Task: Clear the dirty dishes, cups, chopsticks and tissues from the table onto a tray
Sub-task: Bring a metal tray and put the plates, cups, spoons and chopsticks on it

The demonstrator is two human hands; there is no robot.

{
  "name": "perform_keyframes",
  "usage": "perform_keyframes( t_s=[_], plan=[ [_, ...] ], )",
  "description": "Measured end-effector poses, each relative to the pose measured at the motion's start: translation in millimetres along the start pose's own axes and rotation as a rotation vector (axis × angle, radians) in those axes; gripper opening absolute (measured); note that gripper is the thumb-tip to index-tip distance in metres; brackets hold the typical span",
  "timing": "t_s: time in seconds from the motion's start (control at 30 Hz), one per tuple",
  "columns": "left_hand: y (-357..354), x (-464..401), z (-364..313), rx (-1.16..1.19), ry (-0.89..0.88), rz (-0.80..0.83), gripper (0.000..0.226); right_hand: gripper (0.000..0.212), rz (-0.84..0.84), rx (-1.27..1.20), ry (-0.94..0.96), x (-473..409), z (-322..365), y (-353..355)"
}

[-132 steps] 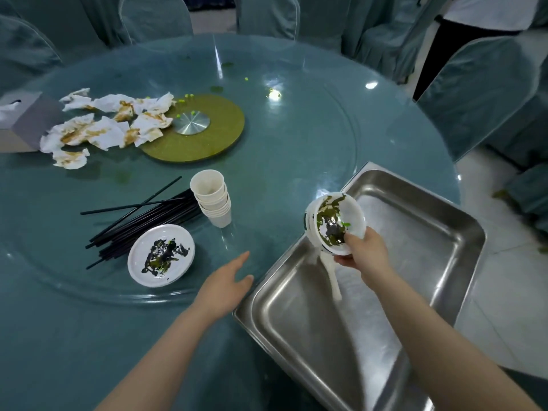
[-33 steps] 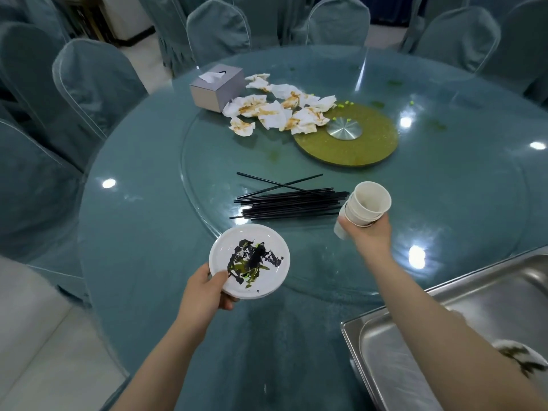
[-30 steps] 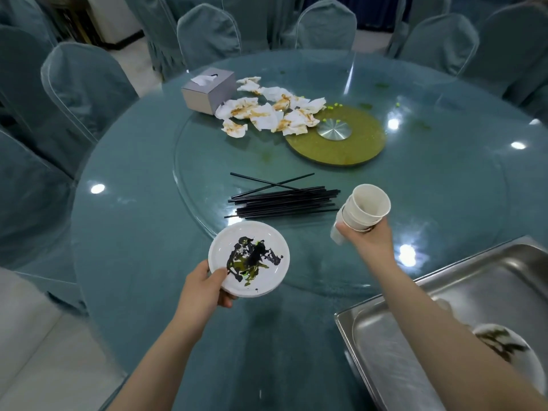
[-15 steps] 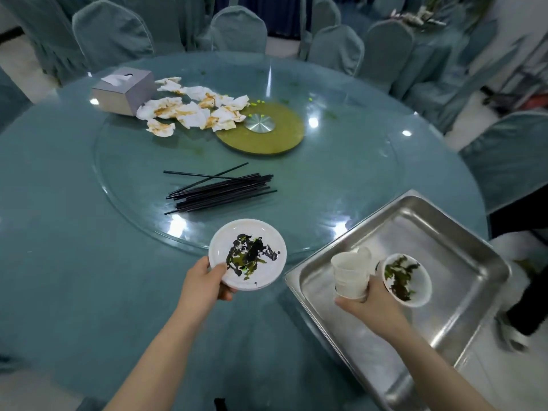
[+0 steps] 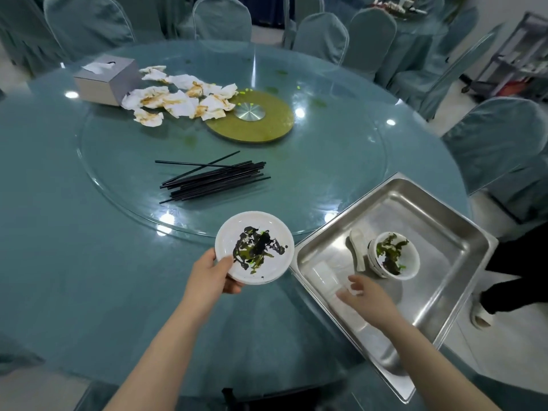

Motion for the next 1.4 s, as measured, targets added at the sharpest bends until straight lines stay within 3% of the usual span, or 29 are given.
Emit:
perform_keyframes(
  t_s=[0.17,0.37,0.67,0.87,1.0,1.17,1.4],
  plan=[
    [-28.5,7.7,-6.3,-0.078,-0.020,0.100,0.018,0.044,-0.199,-0.093,0.100,2.9,34.5,27.6],
    [-72.8,10.0,-19.3,-0.219,-0.044,0.221,0.017,0.027,-0.082,-0.345,0.155,-8.9,60.0,22.9],
    [-144.2,-5.9,-39.9,-0.356,-0.057,0.329,0.016,0.013,-0.238,-0.405,0.208,-55.5,24.7,62.3],
    [-175.2,-39.6,-56.1,-0.360,0.000,0.214,0.021,0.015,-0.513,-0.436,0.080,-103.4,-43.6,139.8],
    [-186.4,-58.8,-60.5,-0.323,0.046,0.166,0.020,0.015,-0.583,-0.394,0.004,-144.1,-91.6,181.4],
    [-195.2,-73.6,-55.6,-0.347,0.069,0.107,0.020,0.017,-0.565,-0.295,-0.092,-179.4,-144.6,194.7],
    [-199.9,-79.8,-49.7,-0.330,0.090,0.067,0.020,0.036,-0.431,-0.418,-0.255,-197.6,-181.2,166.1]
  ],
)
Point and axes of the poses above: each hand's wrist, its own x-axis away from the middle knuckle, its own y-axis out of the back of the hand, z = x × y, the point moved 6 cm from there along -x, towards the middle knuckle, and after that the axes turned 15 degrees about y, right-handed, at the moved point
